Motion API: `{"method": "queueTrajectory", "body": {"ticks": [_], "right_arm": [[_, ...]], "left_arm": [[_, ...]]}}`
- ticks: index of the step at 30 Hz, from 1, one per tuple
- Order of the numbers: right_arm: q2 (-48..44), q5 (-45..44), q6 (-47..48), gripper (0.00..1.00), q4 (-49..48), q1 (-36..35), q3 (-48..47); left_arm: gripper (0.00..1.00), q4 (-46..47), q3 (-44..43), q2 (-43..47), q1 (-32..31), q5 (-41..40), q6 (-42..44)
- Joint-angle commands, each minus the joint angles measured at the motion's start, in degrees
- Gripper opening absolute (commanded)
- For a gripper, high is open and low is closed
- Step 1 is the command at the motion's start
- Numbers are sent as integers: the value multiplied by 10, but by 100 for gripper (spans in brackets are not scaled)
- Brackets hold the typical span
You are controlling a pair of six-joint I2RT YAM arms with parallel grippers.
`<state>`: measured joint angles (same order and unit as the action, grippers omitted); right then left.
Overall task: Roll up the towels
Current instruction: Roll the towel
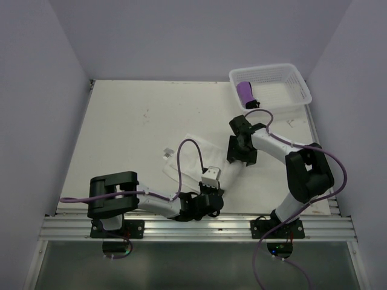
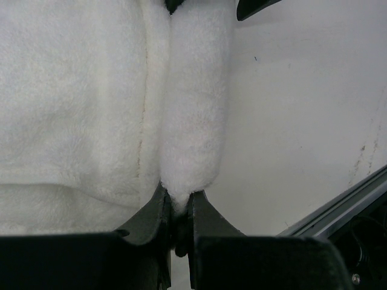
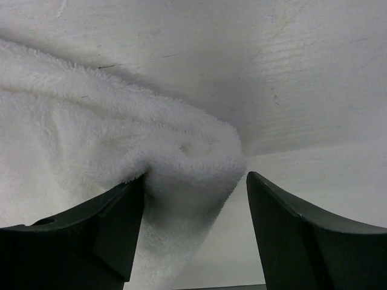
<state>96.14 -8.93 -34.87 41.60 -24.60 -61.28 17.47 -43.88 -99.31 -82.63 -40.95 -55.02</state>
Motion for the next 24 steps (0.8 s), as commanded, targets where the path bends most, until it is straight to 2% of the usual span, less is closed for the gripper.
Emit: {"method": "queueTrajectory", "body": {"ticks": [1, 3, 6, 9, 10, 16, 21, 22, 24], "right_arm": [[-24, -14, -3, 71, -58, 8, 27], [-33, -18, -12, 71, -64, 9, 40], [-30, -24, -18, 65, -64, 12, 38], [-25, -28, -25, 54, -67, 17, 35], [-24, -28, -26, 47, -70, 17, 35], [-24, -38, -34, 27, -74, 25, 41], [-33, -64, -49, 4, -51, 24, 37], [-34, -75, -49, 0, -37, 24, 32], [-34, -86, -56, 0, -18, 24, 26]], "left_arm": [[0, -53, 2, 3, -14, -2, -15], [0, -54, 2, 3, -15, -3, -15], [0, -59, 3, 8, -16, -3, -18], [0, -65, 5, 16, -18, -5, -28], [0, -65, 7, 17, -19, -5, -30], [0, -67, 33, 43, -21, -7, -56], [0, -66, 53, 61, -26, -9, -78], [0, -66, 56, 69, -27, -11, -82], [0, -64, 67, 82, -28, -11, -91]]}}
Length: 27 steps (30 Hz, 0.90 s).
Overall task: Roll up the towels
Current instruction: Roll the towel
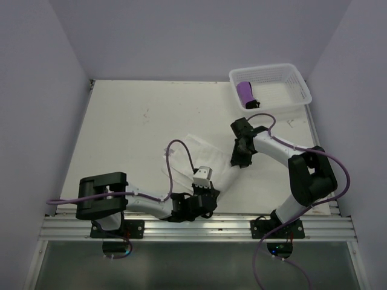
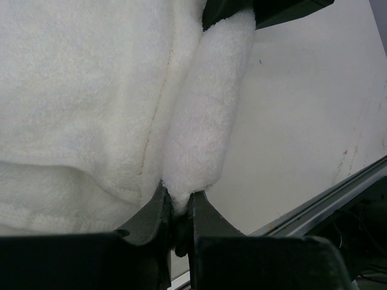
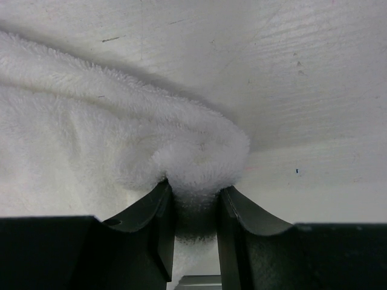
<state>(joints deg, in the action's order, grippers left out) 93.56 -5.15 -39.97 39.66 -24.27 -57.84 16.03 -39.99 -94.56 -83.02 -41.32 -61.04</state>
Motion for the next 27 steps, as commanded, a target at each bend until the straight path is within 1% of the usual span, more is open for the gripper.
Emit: {"method": "queueTrajectory", "body": {"ticks": [1, 6, 12, 17, 20, 22, 27], "right_arm": [[-8, -135, -7, 0, 6, 21, -13], [-3, -158, -21, 0, 35, 21, -27], [14, -166, -35, 0, 63, 19, -61], [19, -160, -42, 0, 74, 15, -89], [36, -168, -46, 0, 86, 2, -109], [56, -178, -49, 0, 96, -11, -121], [92, -210, -64, 0, 123, -38, -147]], "left_arm": [[0, -48, 37, 39, -25, -7, -36], [0, -27, 76, 89, -25, -3, -60], [0, 45, 133, 127, -24, 32, -95], [0, 71, 163, 125, -24, 64, -143], [0, 90, 188, 121, -25, 86, -188], [0, 98, 201, 118, -26, 95, -202], [0, 88, 211, 116, -39, 92, -236]]}}
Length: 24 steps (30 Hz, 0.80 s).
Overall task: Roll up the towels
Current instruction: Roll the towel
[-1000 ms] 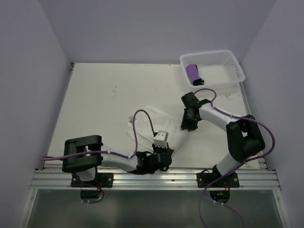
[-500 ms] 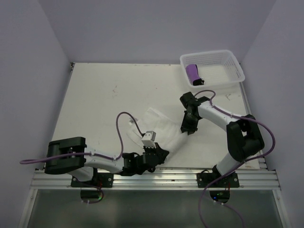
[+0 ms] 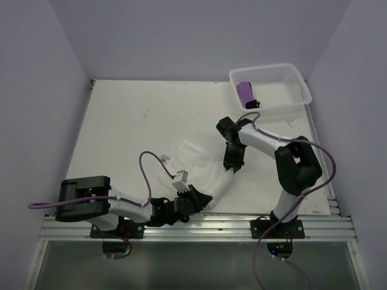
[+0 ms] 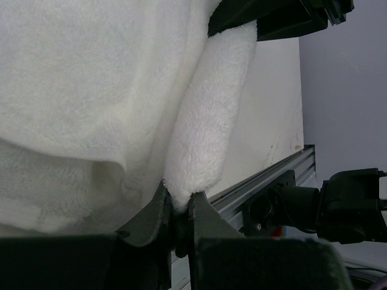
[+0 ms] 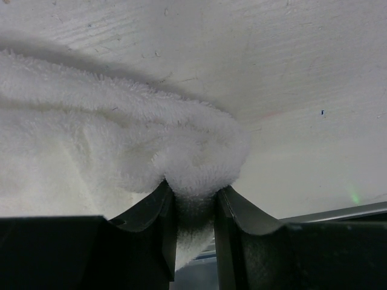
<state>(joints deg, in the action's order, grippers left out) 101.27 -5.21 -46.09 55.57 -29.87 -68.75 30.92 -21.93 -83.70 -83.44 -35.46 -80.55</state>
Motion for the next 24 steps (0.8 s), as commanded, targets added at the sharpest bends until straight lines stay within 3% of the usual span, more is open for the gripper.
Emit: {"method": "queueTrajectory", "body": {"ticks": [1, 16, 24], "right_arm": [[21, -215, -5, 0, -30, 15, -49], [108, -270, -51, 0, 52, -14, -164], [126, -272, -59, 14, 59, -28, -179]], "left_arm": [[0, -65, 32, 9, -37, 27, -45], [0, -81, 71, 12, -53, 45, -142], [0, -96, 101, 26, -75, 48, -212]]}}
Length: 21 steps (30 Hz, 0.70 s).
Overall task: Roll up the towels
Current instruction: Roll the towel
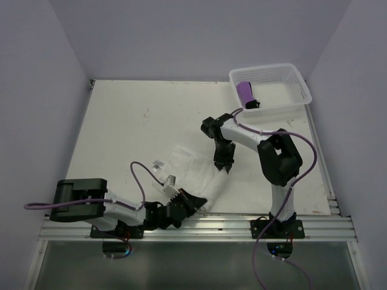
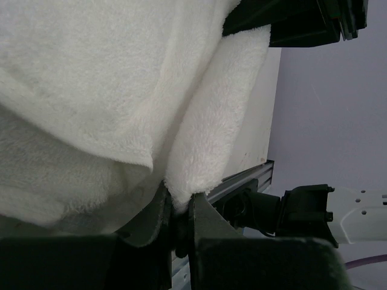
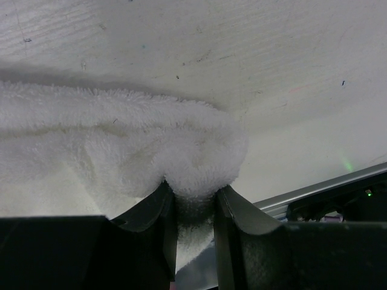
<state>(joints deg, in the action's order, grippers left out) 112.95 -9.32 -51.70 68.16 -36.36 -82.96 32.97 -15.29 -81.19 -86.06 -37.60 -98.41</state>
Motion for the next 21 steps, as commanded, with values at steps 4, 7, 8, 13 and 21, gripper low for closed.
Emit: {"method": "queueTrajectory", "body": {"ticks": [4, 7, 8, 13, 21], "right_arm": [[10, -227, -5, 19, -69, 32, -45], [5, -216, 0, 30, -74, 30, -50], [3, -214, 5, 35, -76, 30, -52], [-21, -188, 25, 47, -91, 31, -63], [-119, -67, 167, 48, -249, 30, -10]], "left_arm": [[0, -159, 13, 0, -63, 48, -36], [0, -178, 3, -3, -75, 37, -42], [0, -179, 3, -3, -78, 36, -51], [0, -180, 9, -4, -87, 32, -66], [0, -186, 5, -8, -89, 32, -69]]}}
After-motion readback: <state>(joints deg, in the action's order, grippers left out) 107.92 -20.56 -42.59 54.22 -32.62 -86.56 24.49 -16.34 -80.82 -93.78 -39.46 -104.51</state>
